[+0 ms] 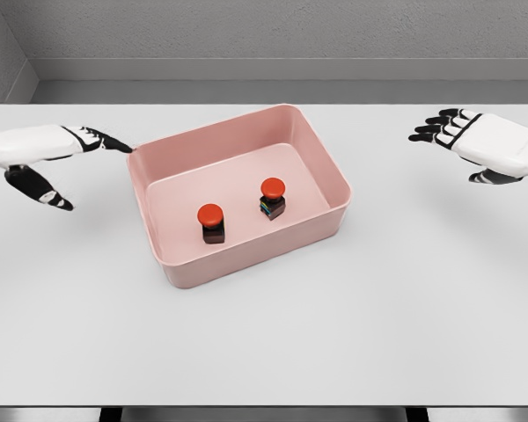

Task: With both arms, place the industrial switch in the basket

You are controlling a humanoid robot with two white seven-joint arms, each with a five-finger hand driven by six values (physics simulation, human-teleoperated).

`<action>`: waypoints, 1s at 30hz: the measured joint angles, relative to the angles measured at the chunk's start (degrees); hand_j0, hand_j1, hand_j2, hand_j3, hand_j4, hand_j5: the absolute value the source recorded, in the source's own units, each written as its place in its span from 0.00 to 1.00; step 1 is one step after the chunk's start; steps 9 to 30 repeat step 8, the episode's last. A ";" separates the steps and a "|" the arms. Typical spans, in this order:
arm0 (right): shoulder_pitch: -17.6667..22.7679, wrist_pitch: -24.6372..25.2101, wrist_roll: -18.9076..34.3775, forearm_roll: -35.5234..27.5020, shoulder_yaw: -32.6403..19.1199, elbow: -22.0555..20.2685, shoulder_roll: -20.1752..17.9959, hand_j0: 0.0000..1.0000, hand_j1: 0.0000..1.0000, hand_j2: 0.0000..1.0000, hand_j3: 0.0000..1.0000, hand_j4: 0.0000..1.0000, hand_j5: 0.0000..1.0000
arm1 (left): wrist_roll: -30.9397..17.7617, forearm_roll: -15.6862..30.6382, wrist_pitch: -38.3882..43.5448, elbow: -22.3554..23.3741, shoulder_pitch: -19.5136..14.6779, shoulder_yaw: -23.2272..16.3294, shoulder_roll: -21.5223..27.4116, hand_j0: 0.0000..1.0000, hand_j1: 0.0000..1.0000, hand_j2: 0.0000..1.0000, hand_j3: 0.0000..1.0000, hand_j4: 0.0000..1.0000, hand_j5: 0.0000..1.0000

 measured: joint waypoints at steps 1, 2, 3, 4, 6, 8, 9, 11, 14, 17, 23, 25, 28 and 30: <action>0.00 0.00 0.00 -0.01 -0.01 -0.08 -0.05 1.00 1.00 1.00 1.00 1.00 1.00 | 0.01 0.12 0.00 0.43 0.09 -0.22 0.14 1.00 1.00 1.00 1.00 1.00 1.00; 0.00 0.00 -0.01 -0.02 -0.01 -0.14 -0.09 1.00 1.00 1.00 1.00 1.00 1.00 | 0.02 0.21 0.00 0.99 0.44 -0.38 0.24 1.00 1.00 1.00 1.00 1.00 1.00; -0.09 0.00 -0.01 -0.03 0.00 -0.18 -0.12 1.00 1.00 1.00 1.00 1.00 1.00 | 0.03 0.27 0.00 1.66 0.44 -0.49 0.29 1.00 1.00 1.00 1.00 1.00 1.00; -0.09 0.00 -0.01 -0.03 -0.01 -0.21 -0.13 1.00 1.00 1.00 1.00 1.00 1.00 | 0.04 0.31 0.00 2.27 0.53 -0.57 0.34 1.00 1.00 1.00 1.00 1.00 1.00; -0.09 0.00 -0.01 -0.04 -0.03 -0.25 -0.16 1.00 1.00 1.00 1.00 1.00 1.00 | 0.04 0.36 0.01 3.24 0.88 -0.67 0.38 1.00 1.00 1.00 1.00 1.00 1.00; -0.09 0.00 -0.01 -0.04 -0.04 -0.26 -0.17 1.00 1.00 1.00 1.00 1.00 1.00 | 0.05 0.40 0.01 3.95 0.88 -0.72 0.36 1.00 1.00 1.00 1.00 1.00 1.00; -0.09 0.00 -0.01 -0.04 -0.04 -0.26 -0.17 1.00 1.00 1.00 1.00 1.00 1.00 | 0.05 0.40 0.01 3.95 0.88 -0.72 0.36 1.00 1.00 1.00 1.00 1.00 1.00; -0.09 0.00 -0.01 -0.04 -0.04 -0.26 -0.17 1.00 1.00 1.00 1.00 1.00 1.00 | 0.05 0.40 0.01 3.95 0.88 -0.72 0.36 1.00 1.00 1.00 1.00 1.00 1.00; -0.09 0.00 -0.01 -0.04 -0.04 -0.26 -0.17 1.00 1.00 1.00 1.00 1.00 1.00 | 0.05 0.40 0.01 3.95 0.88 -0.72 0.36 1.00 1.00 1.00 1.00 1.00 1.00; -0.09 0.00 -0.01 -0.04 -0.04 -0.26 -0.17 1.00 1.00 1.00 1.00 1.00 1.00 | 0.05 0.40 0.01 3.95 0.88 -0.72 0.36 1.00 1.00 1.00 1.00 1.00 1.00; -0.09 0.00 -0.01 -0.04 -0.04 -0.26 -0.17 1.00 1.00 1.00 1.00 1.00 1.00 | 0.05 0.40 0.01 3.95 0.88 -0.72 0.36 1.00 1.00 1.00 1.00 1.00 1.00; -0.09 0.00 -0.01 -0.04 -0.04 -0.26 -0.17 1.00 1.00 1.00 1.00 1.00 1.00 | 0.05 0.40 0.01 3.95 0.88 -0.72 0.36 1.00 1.00 1.00 1.00 1.00 1.00; -0.09 0.00 -0.01 -0.04 -0.04 -0.26 -0.17 1.00 1.00 1.00 1.00 1.00 1.00 | 0.05 0.40 0.01 3.95 0.88 -0.72 0.36 1.00 1.00 1.00 1.00 1.00 1.00; -0.09 0.00 -0.01 -0.04 -0.04 -0.26 -0.17 1.00 1.00 1.00 1.00 1.00 1.00 | 0.05 0.40 0.01 3.95 0.88 -0.72 0.36 1.00 1.00 1.00 1.00 1.00 1.00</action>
